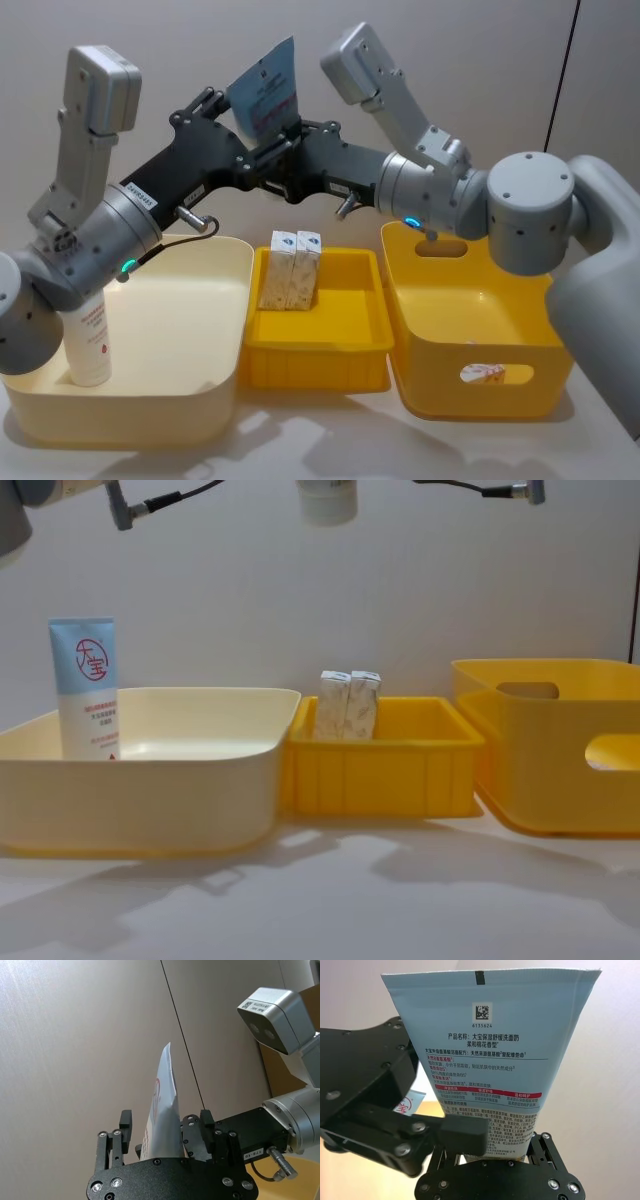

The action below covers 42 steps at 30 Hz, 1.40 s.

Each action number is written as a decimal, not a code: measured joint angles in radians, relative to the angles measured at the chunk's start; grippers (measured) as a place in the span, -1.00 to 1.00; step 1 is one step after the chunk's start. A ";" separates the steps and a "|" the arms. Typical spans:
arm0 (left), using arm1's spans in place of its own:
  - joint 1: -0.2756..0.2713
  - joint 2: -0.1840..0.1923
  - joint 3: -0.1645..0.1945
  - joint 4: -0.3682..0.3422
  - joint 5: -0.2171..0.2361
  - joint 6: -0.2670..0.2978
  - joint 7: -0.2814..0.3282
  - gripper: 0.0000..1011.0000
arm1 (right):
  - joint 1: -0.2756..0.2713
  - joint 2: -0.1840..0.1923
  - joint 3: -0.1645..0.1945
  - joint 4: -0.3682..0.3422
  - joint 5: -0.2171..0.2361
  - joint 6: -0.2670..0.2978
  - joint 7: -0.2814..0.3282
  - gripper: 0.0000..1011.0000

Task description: Bimanual collaborative sorting of washing and personal care products

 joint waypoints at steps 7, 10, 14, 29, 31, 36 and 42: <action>0.000 0.000 0.000 0.000 0.000 0.000 0.000 0.96 | -0.009 0.017 0.009 -0.015 -0.004 0.019 -0.034 0.08; 0.000 0.000 0.000 0.000 0.000 0.000 0.000 0.98 | -0.014 0.028 0.016 -0.028 -0.011 0.034 -0.054 0.08; 0.000 0.000 0.000 0.000 0.000 0.000 0.000 0.98 | -0.022 0.044 0.028 -0.045 -0.020 0.055 -0.082 0.08; 0.000 0.000 0.000 0.000 0.000 0.000 0.000 0.98 | -0.047 0.119 0.094 -0.114 -0.060 0.164 -0.192 0.08; 0.000 0.000 0.000 0.000 0.000 0.000 0.000 0.98 | -0.047 0.131 0.107 -0.117 -0.063 0.188 -0.200 0.08; 0.000 0.000 0.000 0.000 0.000 0.000 0.000 0.98 | -0.038 0.155 0.128 -0.116 -0.065 0.244 -0.205 0.08; 0.000 0.000 0.000 0.000 0.000 0.000 0.000 0.98 | -0.016 0.182 0.149 -0.095 -0.064 0.318 -0.194 0.08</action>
